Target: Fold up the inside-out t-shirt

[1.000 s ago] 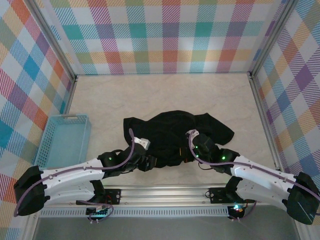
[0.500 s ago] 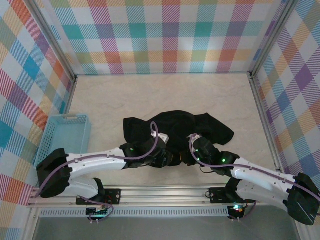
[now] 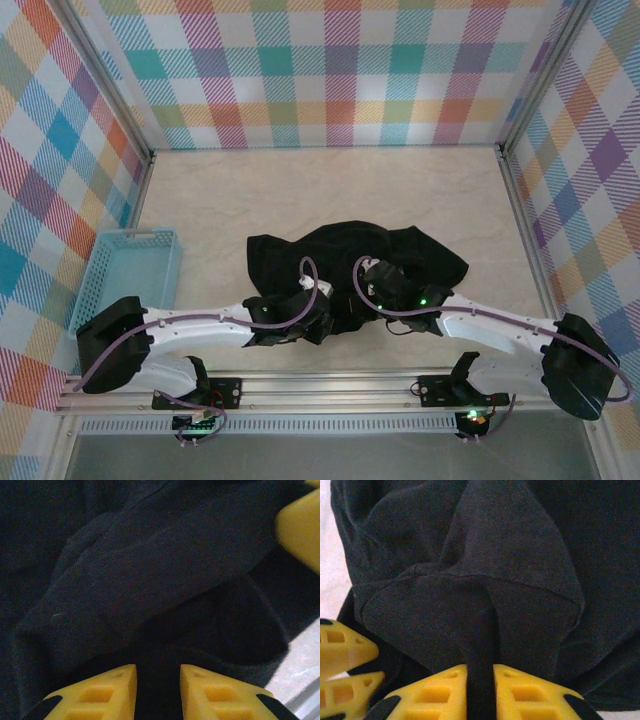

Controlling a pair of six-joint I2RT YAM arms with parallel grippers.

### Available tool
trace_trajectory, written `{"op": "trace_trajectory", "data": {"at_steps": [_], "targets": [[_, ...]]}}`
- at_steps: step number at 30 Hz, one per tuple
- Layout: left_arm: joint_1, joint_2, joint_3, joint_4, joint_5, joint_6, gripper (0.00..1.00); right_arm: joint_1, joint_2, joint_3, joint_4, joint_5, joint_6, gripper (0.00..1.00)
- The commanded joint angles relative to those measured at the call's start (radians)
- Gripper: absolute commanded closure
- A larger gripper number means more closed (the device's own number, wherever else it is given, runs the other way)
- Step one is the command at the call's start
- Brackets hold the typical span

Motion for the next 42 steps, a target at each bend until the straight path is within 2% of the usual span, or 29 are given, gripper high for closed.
{"op": "trace_trajectory", "data": {"at_steps": [1,3,9,17,20,26,28,33,42], "targets": [[-0.014,-0.061,-0.052,0.02,-0.044,-0.023,0.71,0.0,-0.065,0.036,-0.007,0.005,0.009,0.95],[-0.014,-0.088,-0.082,0.026,-0.045,-0.022,0.7,-0.003,-0.115,0.027,0.037,-0.059,0.01,0.99],[-0.017,-0.17,-0.112,-0.006,-0.043,0.012,0.68,-0.003,-0.21,-0.011,0.195,-0.216,0.036,1.0],[-0.032,-0.436,-0.065,-0.09,-0.061,0.103,0.42,-0.003,-0.192,0.033,0.164,-0.222,-0.01,1.0],[-0.032,-0.422,-0.028,-0.088,-0.036,0.127,0.38,-0.002,-0.184,0.042,0.17,-0.235,-0.009,1.0],[-0.032,-0.314,0.025,-0.022,-0.008,0.136,0.41,-0.002,-0.173,0.057,0.176,-0.25,-0.007,1.0],[-0.031,-0.282,0.039,-0.006,-0.009,0.139,0.43,-0.001,-0.17,0.057,0.176,-0.249,-0.007,1.0],[-0.032,-0.203,0.071,0.025,0.017,0.147,0.56,0.0,-0.164,0.066,0.16,-0.226,-0.009,1.0],[-0.032,-0.185,0.076,0.008,0.01,0.132,0.97,-0.002,-0.094,0.125,0.078,-0.12,0.0,1.0]]}}
